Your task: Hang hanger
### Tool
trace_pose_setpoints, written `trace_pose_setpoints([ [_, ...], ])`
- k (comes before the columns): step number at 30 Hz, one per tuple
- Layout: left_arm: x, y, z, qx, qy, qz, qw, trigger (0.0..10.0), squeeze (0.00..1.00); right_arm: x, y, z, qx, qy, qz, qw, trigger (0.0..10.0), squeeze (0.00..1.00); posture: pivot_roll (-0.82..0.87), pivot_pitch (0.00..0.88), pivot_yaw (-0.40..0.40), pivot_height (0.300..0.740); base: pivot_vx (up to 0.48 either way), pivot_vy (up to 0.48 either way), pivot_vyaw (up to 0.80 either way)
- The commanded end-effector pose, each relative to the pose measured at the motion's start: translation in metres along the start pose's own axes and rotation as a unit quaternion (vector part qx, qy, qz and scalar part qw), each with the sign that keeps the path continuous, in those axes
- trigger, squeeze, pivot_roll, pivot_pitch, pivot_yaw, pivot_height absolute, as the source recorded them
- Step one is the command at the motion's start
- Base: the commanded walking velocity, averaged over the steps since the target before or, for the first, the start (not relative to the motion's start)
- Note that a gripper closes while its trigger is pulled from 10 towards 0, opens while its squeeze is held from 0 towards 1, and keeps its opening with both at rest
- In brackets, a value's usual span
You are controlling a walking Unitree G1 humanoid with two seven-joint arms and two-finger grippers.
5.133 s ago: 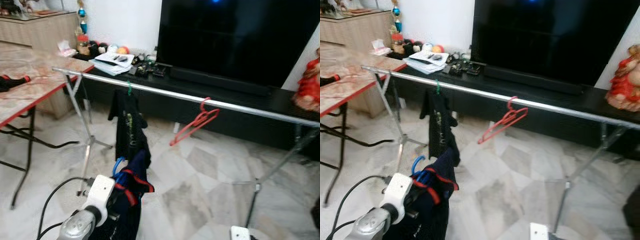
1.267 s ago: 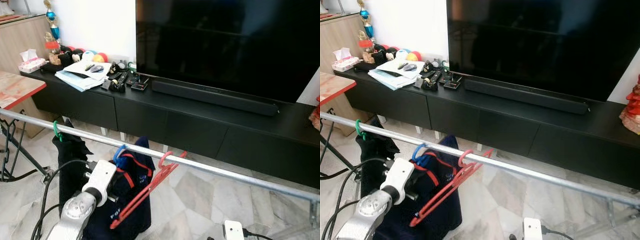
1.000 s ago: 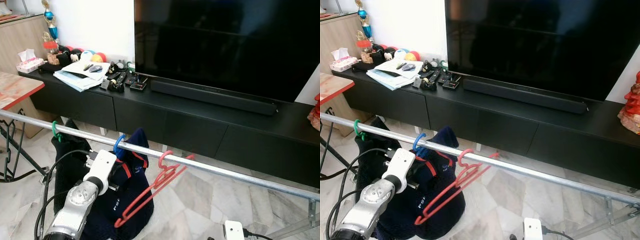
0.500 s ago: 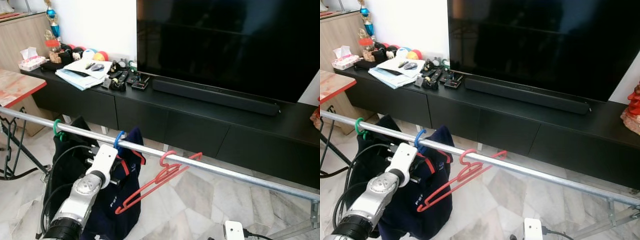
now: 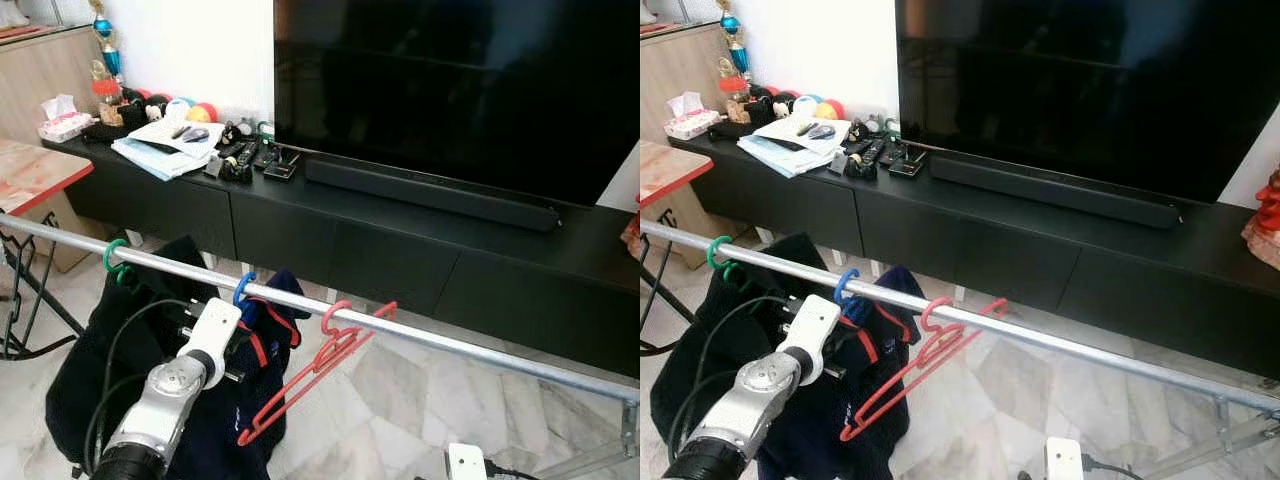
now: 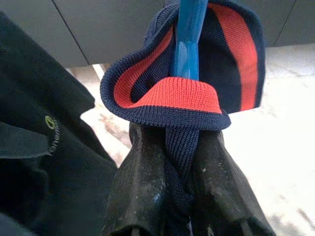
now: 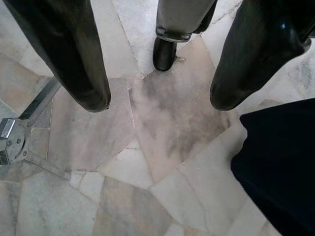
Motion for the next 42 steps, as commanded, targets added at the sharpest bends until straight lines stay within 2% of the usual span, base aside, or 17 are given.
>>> trace_pose_setpoints([
  [1,0.003,-0.003,0.002,-0.003,-0.005,0.01,1.0,10.0,0.0,0.001,-0.003,0.0,-0.006,-0.002,0.001,1.0,10.0,0.0,0.17,0.028,-0.06,0.74,0.0,0.0,0.0],
  [3,0.004,-0.004,0.003,0.001,-0.001,0.014,1.0,10.0,0.0,0.001,-0.003,0.0,-0.006,-0.002,0.003,1.0,10.0,0.0,0.17,0.028,-0.06,0.74,0.0,0.0,0.0],
  [4,0.004,-0.004,0.004,0.005,0.001,0.02,1.0,10.0,0.67,0.001,-0.003,0.0,-0.006,-0.002,0.003,1.0,10.0,0.0,0.17,0.028,-0.06,0.74,0.0,0.0,0.0],
  [6,0.004,-0.003,0.005,0.016,0.006,0.027,0.999,10.0,0.89,0.001,-0.003,0.0,-0.005,-0.001,0.001,1.0,10.0,0.0,0.16,0.028,-0.057,0.74,0.0,0.0,0.0],
  [9,0.004,-0.001,0.006,0.02,0.007,0.024,0.999,10.0,0.89,0.0,-0.003,0.0,-0.005,-0.001,0.001,1.0,10.0,0.0,0.17,0.026,-0.049,0.74,0.0,0.0,0.0],
  [10,0.004,0.0,0.007,0.023,0.008,0.026,0.999,10.0,0.93,0.0,-0.003,0.0,-0.005,-0.001,0.001,1.0,10.0,0.0,0.17,0.026,-0.049,0.74,0.0,0.0,0.0],
  [11,0.003,0.003,0.009,0.031,0.01,0.034,0.999,10.0,1.0,-0.001,-0.003,0.0,-0.005,0.0,0.001,1.0,10.0,0.0,0.17,0.026,-0.049,0.74,0.0,0.0,0.0],
  [19,-0.001,0.005,0.019,0.058,0.023,0.049,0.997,10.0,1.0,-0.002,-0.005,0.0,-0.006,0.001,0.0,1.0,10.0,0.0,0.16,0.015,-0.033,0.74,0.0,0.0,0.0],
  [27,-0.008,0.012,0.041,0.098,0.053,0.065,0.992,10.0,1.0,-0.004,-0.008,0.001,-0.009,0.004,0.002,1.0,10.0,0.0,0.18,0.0,-0.026,0.74,0.0,0.0,0.0],
  [29,-0.008,0.012,0.043,0.1,0.055,0.066,0.991,10.0,1.0,-0.004,-0.008,0.001,-0.009,0.004,0.002,1.0,10.0,0.0,0.18,0.0,-0.026,0.74,0.0,0.0,0.0],
  [30,-0.009,0.014,0.048,0.11,0.062,0.068,0.99,10.0,0.89,-0.004,-0.009,0.001,-0.01,0.004,0.003,1.0,10.0,0.0,0.18,0.0,-0.025,0.74,0.0,0.0,0.0],
  [31,-0.009,0.014,0.048,0.11,0.062,0.068,0.99,10.0,0.89,-0.004,-0.009,0.001,-0.01,0.004,0.003,1.0,10.0,0.0,0.18,0.0,-0.025,0.74,0.0,0.0,0.0],
  [32,-0.011,0.014,0.051,0.114,0.067,0.07,0.989,10.0,0.29,-0.004,-0.009,0.001,-0.011,0.004,0.004,1.0,10.0,0.0,0.18,0.0,-0.025,0.74,0.0,0.0,0.0],
  [33,-0.011,0.014,0.053,0.116,0.068,0.07,0.988,10.0,0.0,-0.004,-0.01,0.001,-0.011,0.005,0.005,1.0,10.0,0.0,0.19,0.0,-0.025,0.74,0.0,0.0,0.0],
  [37,-0.012,0.016,0.058,0.131,0.074,0.083,0.985,10.0,0.0,-0.005,-0.011,0.001,-0.012,0.007,0.006,1.0,10.0,0.0,0.18,0.0,-0.023,0.74,0.0,0.0,0.0],
  [42,-0.011,0.015,0.061,0.127,0.074,0.082,0.986,10.0,0.0,-0.007,-0.011,0.001,-0.012,0.008,0.007,1.0,10.0,0.0,0.19,0.0,-0.021,0.74,0.0,0.0,0.0],
])
Point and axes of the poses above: a point about 5 cm out from each wrist's last joint towards the gripper, its own z axis pointing back from the gripper into the wrist, its own y axis along the axis of the wrist's last joint, x = y × z, the point moved 2 cm from there along -z, pointing out of the wrist towards the gripper, and after that the axes turned 3 degrees about z, right-handed, at the moved point
